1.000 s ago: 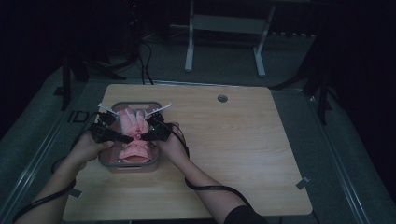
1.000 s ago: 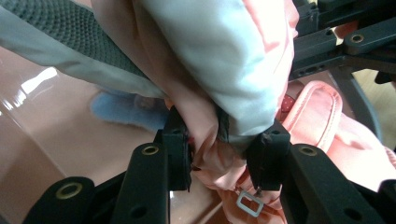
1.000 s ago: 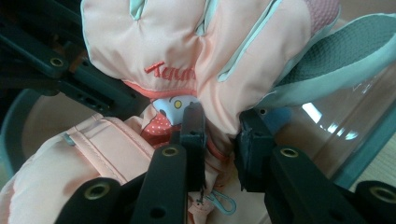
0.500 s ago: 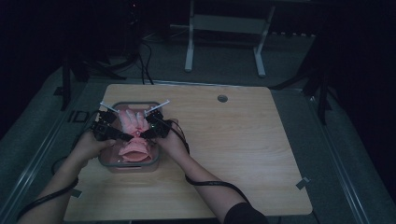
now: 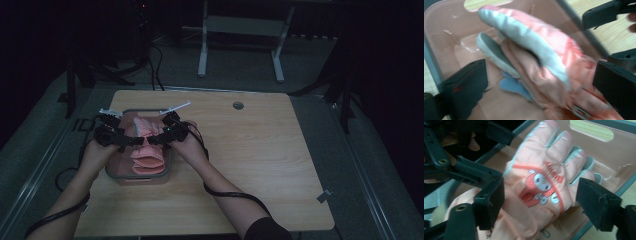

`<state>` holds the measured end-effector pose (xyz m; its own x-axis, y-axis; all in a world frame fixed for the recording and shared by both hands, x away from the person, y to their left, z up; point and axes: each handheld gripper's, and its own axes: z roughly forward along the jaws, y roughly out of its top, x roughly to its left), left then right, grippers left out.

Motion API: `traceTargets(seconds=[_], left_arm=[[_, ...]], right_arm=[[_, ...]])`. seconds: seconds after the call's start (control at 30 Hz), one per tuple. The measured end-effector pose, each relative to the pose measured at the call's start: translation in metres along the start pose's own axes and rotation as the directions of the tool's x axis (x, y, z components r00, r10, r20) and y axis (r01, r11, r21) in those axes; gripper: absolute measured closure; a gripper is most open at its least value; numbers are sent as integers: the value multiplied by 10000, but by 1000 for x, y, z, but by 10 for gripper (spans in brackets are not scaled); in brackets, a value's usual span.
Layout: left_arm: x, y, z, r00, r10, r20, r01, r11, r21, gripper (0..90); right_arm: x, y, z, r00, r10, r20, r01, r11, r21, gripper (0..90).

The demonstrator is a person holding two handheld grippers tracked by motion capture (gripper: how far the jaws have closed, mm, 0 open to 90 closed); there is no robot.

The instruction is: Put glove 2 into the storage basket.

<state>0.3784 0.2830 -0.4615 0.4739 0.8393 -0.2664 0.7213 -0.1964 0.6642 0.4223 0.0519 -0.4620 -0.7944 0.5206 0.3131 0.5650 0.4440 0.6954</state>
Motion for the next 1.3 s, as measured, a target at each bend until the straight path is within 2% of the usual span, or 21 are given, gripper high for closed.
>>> traceTargets(seconds=[0.1,0.2,0.33,0.47,0.57,0.7,0.8,1.03,1.2,1.3], left_arm=[[-9,1,-8,9999,79,-110,-83,9992,-403,1],[-22,2,-14,9990,386,-234,-398,9979,-516,1],[-41,4,-16,9973,729,-64,-732,9953,-631,1],[-60,6,-17,9947,909,489,-864,9925,-868,2],[-75,8,-15,9889,1333,662,-1267,9874,-949,1],[-93,12,-12,9805,1661,1047,-1554,9825,-1029,2],[-106,13,-9,9744,1929,1151,-1806,9775,-1093,2],[-135,16,0,9548,2480,1639,-2296,9654,-1232,2],[-152,15,9,9422,2667,2027,-2445,9612,-1280,2],[-162,14,16,9375,2839,2010,-2644,9571,-1188,2]], right_arm=[[0,0,-4,9998,-88,-185,90,9999,86,210],[-1,-3,-9,9996,-106,-255,106,9999,-9,208],[-5,-6,-15,9994,3,-350,-7,9999,-114,205],[-7,-10,-24,9993,-4,-381,-6,9997,-252,205],[-8,-13,-33,9992,-101,-397,88,9994,-320,205],[-11,-20,-44,9990,-139,-424,124,9993,-358,205],[-14,-25,-53,9990,-192,-396,179,9993,-333,204],[-24,-41,-75,9989,-283,-376,274,9994,-231,194],[-32,-52,-87,9991,-257,-326,249,9994,-250,191],[-37,-61,-93,9993,-233,-303,226,9995,-229,191]])
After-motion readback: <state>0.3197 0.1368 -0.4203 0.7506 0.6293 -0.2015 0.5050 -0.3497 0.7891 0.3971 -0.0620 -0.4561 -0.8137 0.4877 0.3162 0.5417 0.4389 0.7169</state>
